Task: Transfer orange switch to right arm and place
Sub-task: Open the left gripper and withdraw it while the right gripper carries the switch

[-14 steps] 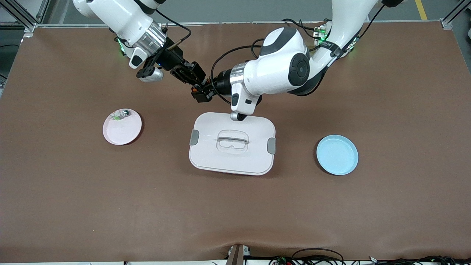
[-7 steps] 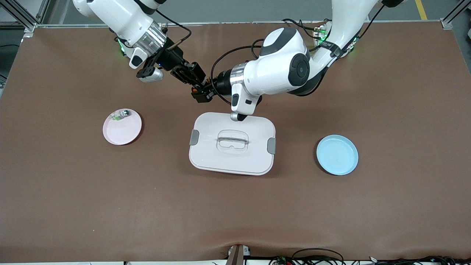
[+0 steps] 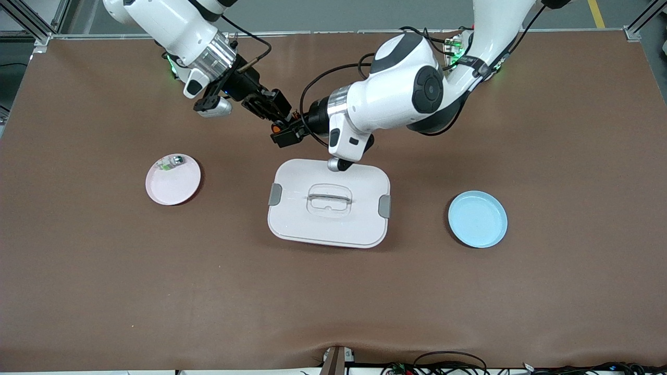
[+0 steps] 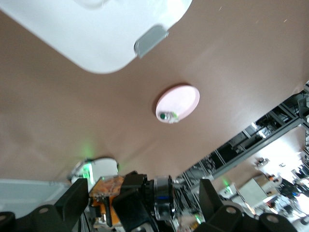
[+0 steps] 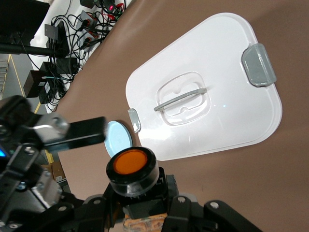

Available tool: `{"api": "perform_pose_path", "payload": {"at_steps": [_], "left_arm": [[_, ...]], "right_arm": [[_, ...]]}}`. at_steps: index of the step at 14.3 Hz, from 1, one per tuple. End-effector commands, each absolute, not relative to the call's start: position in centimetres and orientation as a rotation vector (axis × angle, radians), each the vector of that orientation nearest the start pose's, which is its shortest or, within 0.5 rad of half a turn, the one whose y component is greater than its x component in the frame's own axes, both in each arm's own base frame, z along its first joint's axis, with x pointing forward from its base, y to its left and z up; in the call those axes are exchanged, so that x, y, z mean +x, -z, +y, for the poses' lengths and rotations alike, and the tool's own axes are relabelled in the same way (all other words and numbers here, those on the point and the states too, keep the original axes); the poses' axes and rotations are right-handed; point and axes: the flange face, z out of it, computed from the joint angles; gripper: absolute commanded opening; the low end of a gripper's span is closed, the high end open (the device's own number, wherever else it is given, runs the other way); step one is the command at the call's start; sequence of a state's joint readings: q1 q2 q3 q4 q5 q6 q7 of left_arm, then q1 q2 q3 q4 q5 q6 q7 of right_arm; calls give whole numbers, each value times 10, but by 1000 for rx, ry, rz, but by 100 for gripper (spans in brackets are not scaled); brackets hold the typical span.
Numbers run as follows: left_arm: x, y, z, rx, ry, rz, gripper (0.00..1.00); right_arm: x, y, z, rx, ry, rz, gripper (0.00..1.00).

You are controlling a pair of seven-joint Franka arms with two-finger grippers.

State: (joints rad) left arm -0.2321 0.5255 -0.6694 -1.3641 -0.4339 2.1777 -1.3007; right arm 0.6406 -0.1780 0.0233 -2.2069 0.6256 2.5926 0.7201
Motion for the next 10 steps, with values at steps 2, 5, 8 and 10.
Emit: {"api": "perform_pose_path", "payload": {"at_steps": [2, 5, 8, 10], "left_arm": [[545, -544, -461, 2330, 367, 804, 100], [582, -549, -408, 2378, 212, 709, 100], [614, -541, -343, 2524, 85, 678, 100], [626, -551, -303, 2632, -56, 689, 100]], "right_arm": [[434, -510, 304, -2459, 86, 488, 5], [447, -502, 250, -2609, 49, 164, 7], [454, -499, 210, -2814, 43, -112, 7], [459, -493, 185, -2902, 44, -327, 7]]}}
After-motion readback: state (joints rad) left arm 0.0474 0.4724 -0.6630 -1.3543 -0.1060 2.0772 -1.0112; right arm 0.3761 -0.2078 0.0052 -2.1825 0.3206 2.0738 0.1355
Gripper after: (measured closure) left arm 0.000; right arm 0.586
